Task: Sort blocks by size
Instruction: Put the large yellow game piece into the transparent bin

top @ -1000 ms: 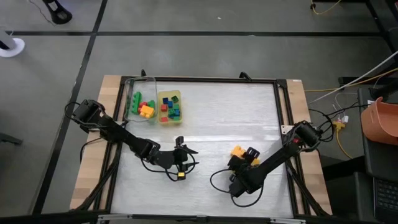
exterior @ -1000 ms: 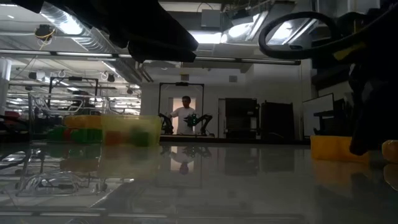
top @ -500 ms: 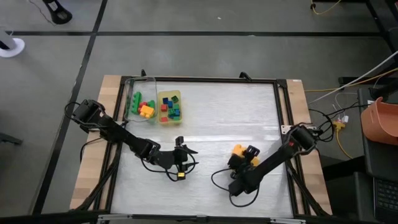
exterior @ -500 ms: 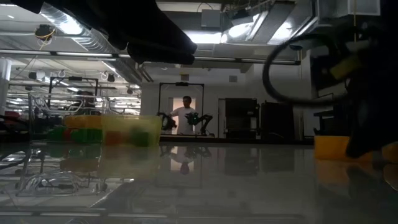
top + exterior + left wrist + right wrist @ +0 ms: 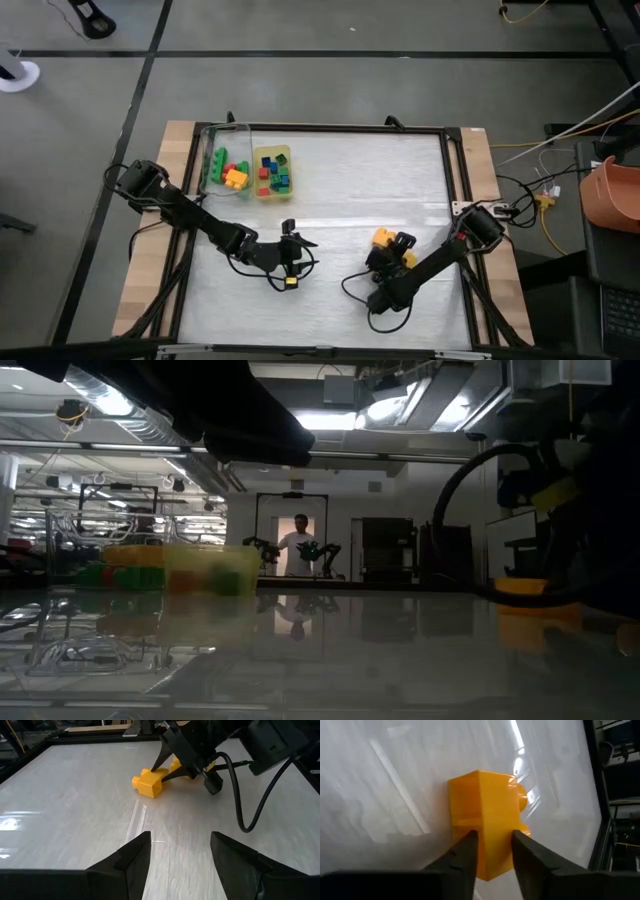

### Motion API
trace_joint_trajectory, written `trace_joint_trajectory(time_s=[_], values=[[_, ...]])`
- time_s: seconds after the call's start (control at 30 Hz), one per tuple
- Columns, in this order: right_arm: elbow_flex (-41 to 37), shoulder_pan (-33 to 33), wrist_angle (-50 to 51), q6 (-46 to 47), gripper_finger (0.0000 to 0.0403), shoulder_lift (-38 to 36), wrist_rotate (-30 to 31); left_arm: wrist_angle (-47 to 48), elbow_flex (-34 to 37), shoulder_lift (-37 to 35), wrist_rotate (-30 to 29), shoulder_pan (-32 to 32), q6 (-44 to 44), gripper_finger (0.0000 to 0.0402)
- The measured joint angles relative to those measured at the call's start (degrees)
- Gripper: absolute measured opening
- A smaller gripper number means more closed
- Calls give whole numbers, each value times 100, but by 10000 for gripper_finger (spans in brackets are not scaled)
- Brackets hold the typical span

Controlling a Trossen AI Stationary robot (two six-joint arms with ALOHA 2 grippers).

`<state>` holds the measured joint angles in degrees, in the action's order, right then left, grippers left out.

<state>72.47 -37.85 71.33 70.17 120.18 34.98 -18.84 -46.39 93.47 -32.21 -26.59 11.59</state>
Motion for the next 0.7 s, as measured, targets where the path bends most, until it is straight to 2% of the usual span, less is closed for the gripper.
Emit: trace_joint_trajectory(time_s=[0.3, 0.57, 0.7], values=[[0, 1, 12, -27, 35, 2, 173, 3, 0, 0, 0, 0, -1, 191], [409, 5, 234, -7, 28, 17, 209, -10, 0, -37, 0, 0, -1, 191], [842, 44, 171, -165, 18, 20, 538, 47, 2, -251, -11, -39, -1, 191]])
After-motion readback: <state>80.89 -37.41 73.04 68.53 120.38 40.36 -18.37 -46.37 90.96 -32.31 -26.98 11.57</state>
